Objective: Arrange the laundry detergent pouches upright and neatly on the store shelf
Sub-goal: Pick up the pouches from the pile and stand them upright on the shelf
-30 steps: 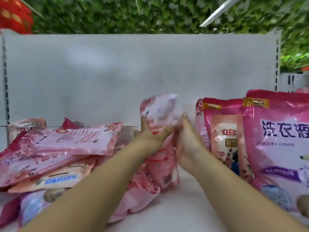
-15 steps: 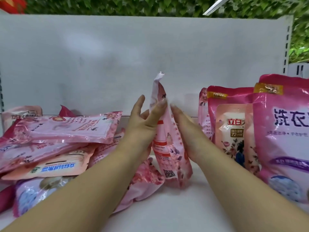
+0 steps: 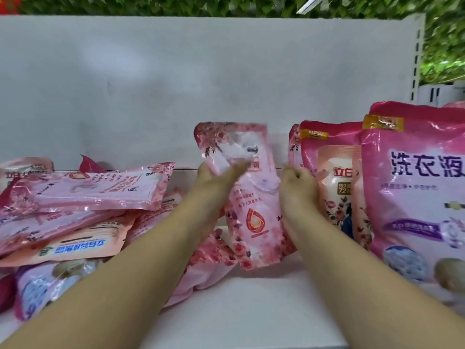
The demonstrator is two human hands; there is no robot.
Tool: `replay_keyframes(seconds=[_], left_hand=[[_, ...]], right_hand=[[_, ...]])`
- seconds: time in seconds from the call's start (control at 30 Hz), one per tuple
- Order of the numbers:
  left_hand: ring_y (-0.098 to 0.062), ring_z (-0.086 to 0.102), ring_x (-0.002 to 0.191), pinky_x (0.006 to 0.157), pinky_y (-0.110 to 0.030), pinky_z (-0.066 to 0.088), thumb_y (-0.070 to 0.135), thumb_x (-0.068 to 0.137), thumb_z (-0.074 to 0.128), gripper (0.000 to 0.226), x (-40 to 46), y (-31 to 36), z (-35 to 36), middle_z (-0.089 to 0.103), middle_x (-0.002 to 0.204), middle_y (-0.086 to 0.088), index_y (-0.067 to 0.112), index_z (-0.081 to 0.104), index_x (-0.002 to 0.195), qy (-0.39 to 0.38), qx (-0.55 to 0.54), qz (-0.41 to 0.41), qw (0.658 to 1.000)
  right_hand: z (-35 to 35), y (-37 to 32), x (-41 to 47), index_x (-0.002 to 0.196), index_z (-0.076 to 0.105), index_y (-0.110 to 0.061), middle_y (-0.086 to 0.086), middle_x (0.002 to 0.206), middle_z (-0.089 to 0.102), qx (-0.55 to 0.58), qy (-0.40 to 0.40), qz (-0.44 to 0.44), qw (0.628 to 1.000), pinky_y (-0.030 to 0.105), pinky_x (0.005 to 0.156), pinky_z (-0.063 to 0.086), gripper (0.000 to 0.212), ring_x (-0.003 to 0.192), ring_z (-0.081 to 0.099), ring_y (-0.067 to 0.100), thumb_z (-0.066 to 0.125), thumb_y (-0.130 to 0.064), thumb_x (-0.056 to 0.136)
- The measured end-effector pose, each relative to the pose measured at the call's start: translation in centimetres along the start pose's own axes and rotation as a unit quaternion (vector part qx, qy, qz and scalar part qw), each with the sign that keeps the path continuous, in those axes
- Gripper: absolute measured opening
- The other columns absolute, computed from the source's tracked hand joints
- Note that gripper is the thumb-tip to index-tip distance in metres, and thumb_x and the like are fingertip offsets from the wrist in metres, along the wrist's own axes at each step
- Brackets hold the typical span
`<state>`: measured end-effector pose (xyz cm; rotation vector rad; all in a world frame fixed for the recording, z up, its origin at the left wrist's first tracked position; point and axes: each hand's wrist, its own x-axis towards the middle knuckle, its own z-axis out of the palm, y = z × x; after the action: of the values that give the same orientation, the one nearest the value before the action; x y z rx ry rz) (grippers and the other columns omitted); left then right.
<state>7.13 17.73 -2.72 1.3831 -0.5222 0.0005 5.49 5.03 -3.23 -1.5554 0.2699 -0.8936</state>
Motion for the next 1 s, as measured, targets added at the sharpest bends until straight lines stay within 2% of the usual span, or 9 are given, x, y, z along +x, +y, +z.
replay_keyframes(seconds=[0.1,0.2,0.27,0.4,0.53,0.67,0.77,0.9,1.0], left_hand=[[-0.022,0.068,0.081,0.06,-0.033,0.057,0.01,0.086,0.063,0.032,0.3,-0.5,-0.2,0.069,0.1,-0.008,0.016,0.051,0.115,0.008,0.005,-0.022,1.0],[-0.015,0.069,0.069,0.058,-0.029,0.058,-0.005,0.083,0.059,0.028,0.0,-0.2,-0.1,0.07,0.086,-0.004,0.013,0.054,0.104,0.029,-0.058,0.022,0.998],[-0.013,0.069,0.063,0.055,-0.026,0.057,-0.006,0.08,0.062,0.026,-0.2,0.2,0.1,0.07,0.079,-0.002,0.011,0.056,0.098,0.043,-0.076,0.06,0.994],[-0.015,0.07,0.067,0.054,-0.027,0.056,0.0,0.078,0.066,0.027,-0.4,0.5,0.1,0.072,0.081,-0.003,0.01,0.059,0.102,0.068,-0.086,0.11,0.988],[-0.02,0.07,0.083,0.077,-0.039,0.057,0.021,0.081,0.069,0.041,0.2,0.4,-0.1,0.069,0.1,-0.005,0.017,0.053,0.119,0.1,0.0,0.096,0.99],[-0.026,0.054,0.116,0.102,-0.044,0.04,0.039,0.088,0.058,0.062,0.6,0.4,-0.4,0.05,0.135,-0.009,0.019,0.033,0.141,0.148,0.091,0.012,0.985],[-0.022,0.053,0.114,0.091,-0.028,0.038,0.038,0.091,0.053,0.053,0.4,0.5,0.1,0.052,0.133,-0.007,0.017,0.038,0.137,0.161,0.15,0.029,0.975],[-0.014,0.058,0.084,0.076,-0.03,0.044,0.033,0.096,0.045,0.02,0.4,0.2,-0.2,0.065,0.102,-0.002,0.018,0.058,0.101,0.136,0.139,0.016,0.981],[-0.014,0.057,0.079,0.071,-0.031,0.042,0.029,0.097,0.041,0.028,0.8,0.1,-0.5,0.065,0.084,0.001,0.02,0.06,0.08,0.133,0.149,0.005,0.98]], right_hand=[[-0.3,-0.1,0.4,0.103,0.051,-0.015,-0.006,0.07,0.044,0.014,-0.009,0.002,1.0,0.023,0.049,0.023,0.029,0.059,0.038,0.006,0.04,-0.041,0.097],[0.0,-0.2,0.2,0.106,0.048,-0.018,-0.004,0.076,0.053,0.035,-0.069,0.047,0.996,0.023,0.064,0.036,0.037,0.074,0.053,0.013,0.047,-0.051,0.09],[0.3,-0.4,0.3,0.103,0.054,-0.021,-0.003,0.089,0.063,0.01,-0.135,0.056,0.989,0.036,0.09,0.043,0.061,0.095,0.06,0.023,0.051,-0.073,0.072],[0.6,-0.4,0.5,0.101,0.066,-0.022,0.007,0.106,0.069,0.0,-0.215,0.064,0.975,0.052,0.095,0.045,0.108,0.1,0.063,0.033,0.06,-0.091,0.018],[0.4,-0.4,0.4,0.092,0.064,-0.014,0.012,0.088,0.069,0.019,-0.141,0.008,0.99,0.041,0.081,0.052,0.054,0.083,0.065,0.03,0.064,-0.063,0.069],[2.2,-0.3,1.9,0.079,0.045,-0.022,-0.006,0.067,0.047,0.063,-0.016,-0.054,0.996,0.025,0.054,0.034,0.035,0.059,0.044,0.01,0.055,-0.055,0.082],[3.6,-0.6,3.3,0.089,0.043,-0.023,-0.006,0.072,0.05,-0.005,-0.01,-0.104,0.995,0.025,0.056,0.036,0.032,0.065,0.048,0.01,0.053,-0.053,0.085],[4.3,3.5,4.3,0.091,0.054,-0.017,-0.001,0.08,0.056,-0.051,-0.052,-0.084,0.994,0.026,0.067,0.043,0.033,0.081,0.057,0.022,0.054,-0.049,0.087],[3.3,4.7,4.8,0.117,0.052,-0.009,0.0,0.098,0.054,-0.014,-0.068,-0.027,0.997,0.031,0.085,0.04,0.045,0.101,0.053,0.02,0.052,-0.044,0.089]])
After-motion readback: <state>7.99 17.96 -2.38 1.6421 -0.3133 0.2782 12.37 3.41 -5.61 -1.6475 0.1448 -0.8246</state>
